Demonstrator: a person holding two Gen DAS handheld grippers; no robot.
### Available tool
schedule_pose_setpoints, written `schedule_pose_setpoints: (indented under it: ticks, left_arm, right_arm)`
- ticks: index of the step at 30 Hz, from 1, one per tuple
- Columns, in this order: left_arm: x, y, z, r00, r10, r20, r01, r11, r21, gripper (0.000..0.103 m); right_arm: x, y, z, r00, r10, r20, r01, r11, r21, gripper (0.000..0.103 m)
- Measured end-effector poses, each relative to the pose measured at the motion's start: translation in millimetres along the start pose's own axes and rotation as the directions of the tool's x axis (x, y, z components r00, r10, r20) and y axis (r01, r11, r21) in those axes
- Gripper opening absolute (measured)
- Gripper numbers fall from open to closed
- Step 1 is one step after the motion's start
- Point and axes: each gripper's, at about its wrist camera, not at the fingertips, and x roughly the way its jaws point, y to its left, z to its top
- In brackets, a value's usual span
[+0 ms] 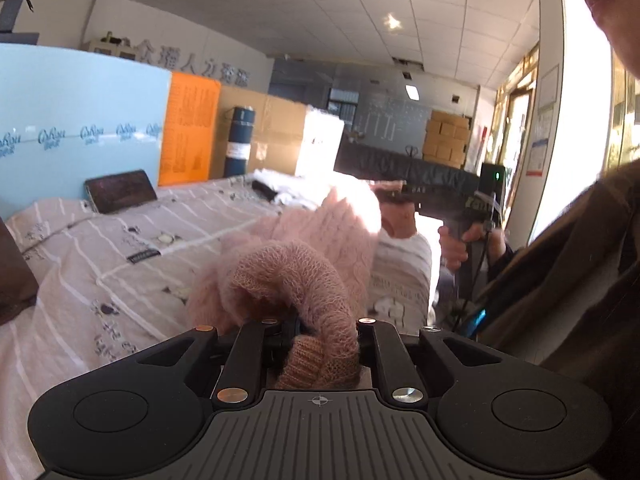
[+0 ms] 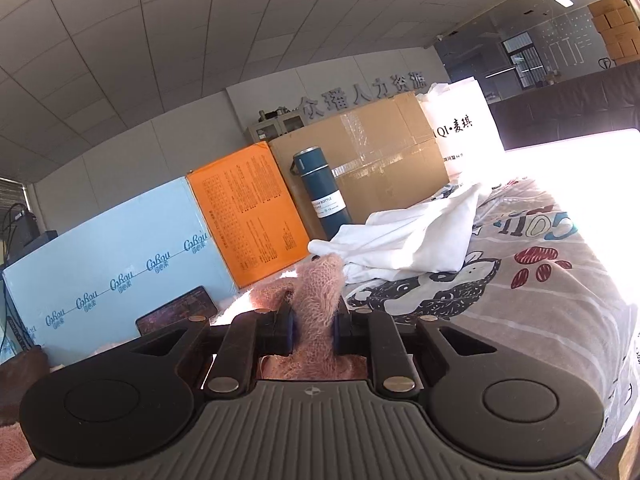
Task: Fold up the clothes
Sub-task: 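Carry the pink sweater with both grippers over to the bed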
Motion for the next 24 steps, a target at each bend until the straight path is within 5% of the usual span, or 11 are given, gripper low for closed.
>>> schedule_pose_setpoints:
  ticks: [3, 7, 11, 15, 20, 24]
  left_arm:
    - [11, 0, -14, 0.993, -0.018, -0.113, 0.016, 1.000, -0.019, 0.016]
    - [3, 1, -22, 0.995, 0.008, -0.102, -0.011, 1.000, -0.027, 0.026]
    - [-16, 4, -18, 0.999, 0.045, -0.008, -0.045, 0.998, -0.048, 0.045]
    - [-34, 16, -13, 0.991, 0.100, 0.085, -0.089, 0.988, -0.125, 0.079]
    - [-40, 43, -10, 0.963, 0.236, 0.129, -0.185, 0.930, -0.317, 0.081]
    - [-14, 59, -4, 0.964, 0.267, -0.002, -0.250, 0.899, -0.359, 0.081]
  right_arm:
    - [-6, -3, -5, 0.999, -0.007, -0.053, 0.004, 0.998, -0.057, 0.017]
    - [-11, -8, -18, 0.992, -0.047, -0.119, 0.031, 0.991, -0.133, 0.022]
    - [-18, -21, -19, 0.990, -0.087, -0.110, 0.075, 0.991, -0.114, 0.057]
    - [-27, -29, -1, 0.999, -0.041, -0.025, 0.040, 0.999, -0.030, 0.076]
    - [-14, -24, 29, 0.997, 0.069, 0.018, -0.070, 0.993, 0.090, 0.083]
    - [33, -1, 36, 0.968, 0.192, -0.162, -0.176, 0.978, 0.111, 0.090]
